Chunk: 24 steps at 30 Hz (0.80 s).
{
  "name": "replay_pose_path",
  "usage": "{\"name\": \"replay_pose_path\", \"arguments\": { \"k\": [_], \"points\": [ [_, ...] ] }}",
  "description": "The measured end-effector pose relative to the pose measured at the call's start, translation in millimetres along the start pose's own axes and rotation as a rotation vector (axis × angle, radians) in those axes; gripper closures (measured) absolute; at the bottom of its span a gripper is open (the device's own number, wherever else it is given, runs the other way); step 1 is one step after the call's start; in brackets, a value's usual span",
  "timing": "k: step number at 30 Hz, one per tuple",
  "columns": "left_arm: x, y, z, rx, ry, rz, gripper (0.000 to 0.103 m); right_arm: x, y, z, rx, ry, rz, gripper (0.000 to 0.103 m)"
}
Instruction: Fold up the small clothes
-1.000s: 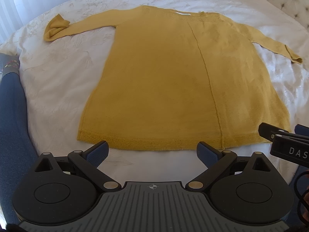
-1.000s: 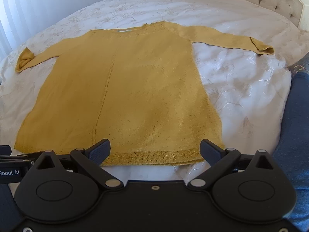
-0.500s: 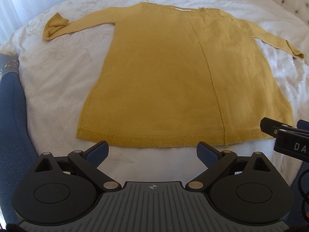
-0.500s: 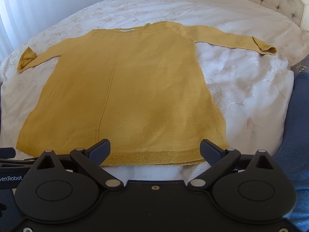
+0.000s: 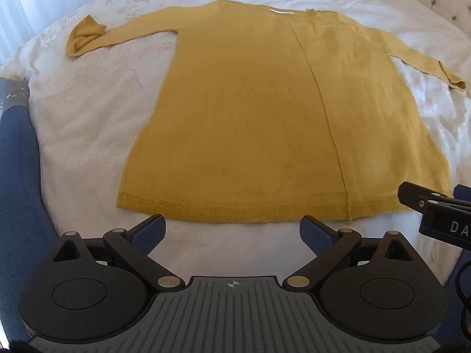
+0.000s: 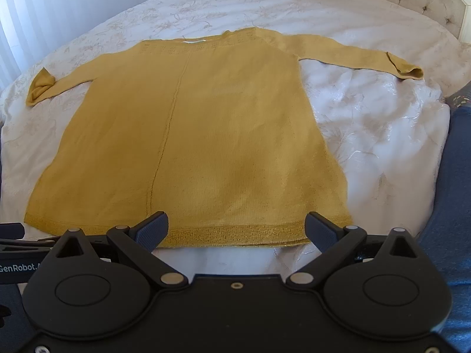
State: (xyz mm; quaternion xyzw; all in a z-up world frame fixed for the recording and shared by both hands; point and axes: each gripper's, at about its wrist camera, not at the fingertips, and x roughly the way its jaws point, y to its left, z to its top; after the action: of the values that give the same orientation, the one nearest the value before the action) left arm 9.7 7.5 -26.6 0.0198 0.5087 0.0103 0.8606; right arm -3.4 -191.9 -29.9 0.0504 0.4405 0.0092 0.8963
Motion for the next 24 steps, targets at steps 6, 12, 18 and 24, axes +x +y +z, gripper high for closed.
{"name": "replay_pose_path", "arguments": {
  "k": [6,12,18,24],
  "points": [
    [2,1,-1,-0.007,0.001,-0.002,0.004,2,3,0,-0.005,0.005,0.001,0.004],
    [3,3,1,-0.008,-0.005,-0.005,0.004,5,2,1,0.006,0.016,0.013,0.004],
    [2,8,11,0.008,-0.068,0.027,0.004,7,5,7,-0.001,0.002,0.01,0.004],
    [0,22,34,0.022,-0.197,0.018,0.004,11,8,22,-0.024,-0.082,0.02,0.004]
  ]
}}
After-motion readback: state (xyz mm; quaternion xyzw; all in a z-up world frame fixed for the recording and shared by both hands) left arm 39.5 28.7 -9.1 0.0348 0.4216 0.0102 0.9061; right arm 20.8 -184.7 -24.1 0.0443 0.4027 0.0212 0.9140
